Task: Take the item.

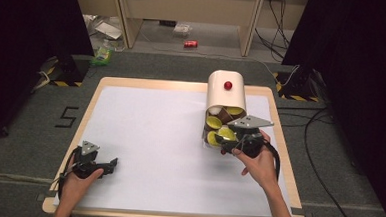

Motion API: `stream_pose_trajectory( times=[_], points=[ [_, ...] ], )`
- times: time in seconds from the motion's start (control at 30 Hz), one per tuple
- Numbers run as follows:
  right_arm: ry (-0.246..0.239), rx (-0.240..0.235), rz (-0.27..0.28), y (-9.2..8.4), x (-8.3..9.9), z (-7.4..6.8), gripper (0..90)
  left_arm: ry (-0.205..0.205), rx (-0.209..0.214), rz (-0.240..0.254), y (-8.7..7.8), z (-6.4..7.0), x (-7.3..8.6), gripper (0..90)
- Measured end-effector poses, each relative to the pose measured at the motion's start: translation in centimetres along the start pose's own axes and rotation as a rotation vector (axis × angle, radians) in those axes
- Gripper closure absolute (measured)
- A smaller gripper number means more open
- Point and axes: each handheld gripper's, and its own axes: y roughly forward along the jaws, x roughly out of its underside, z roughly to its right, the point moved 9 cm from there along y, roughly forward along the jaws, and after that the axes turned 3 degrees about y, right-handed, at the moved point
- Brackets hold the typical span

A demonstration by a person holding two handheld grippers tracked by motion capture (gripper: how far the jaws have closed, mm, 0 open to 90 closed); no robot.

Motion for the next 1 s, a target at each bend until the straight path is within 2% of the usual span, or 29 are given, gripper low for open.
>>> stream_pose_trajectory(
  times=[0.17,0.43,0.6,1.0],
  points=[
    [-0.011,0.01,0.023,-0.7,-0.5,-0.1,38.6,-0.001,0.0,0.001,0.0,0.0,0.0,7.5],
    [0.01,0.018,0.063,-2.3,-1.1,0.8,38.6,-0.003,0.0,0.002,0.0,0.0,0.0,7.5],
    [0.001,0.023,0.062,-2.8,-0.9,0.9,38.7,-0.003,0.0,0.002,0.0,0.0,0.0,7.5],
    [0.024,0.037,0.085,-4.6,-1.0,1.7,38.7,-0.002,0.001,0.002,0.0,0.0,0.0,7.5]
  ],
)
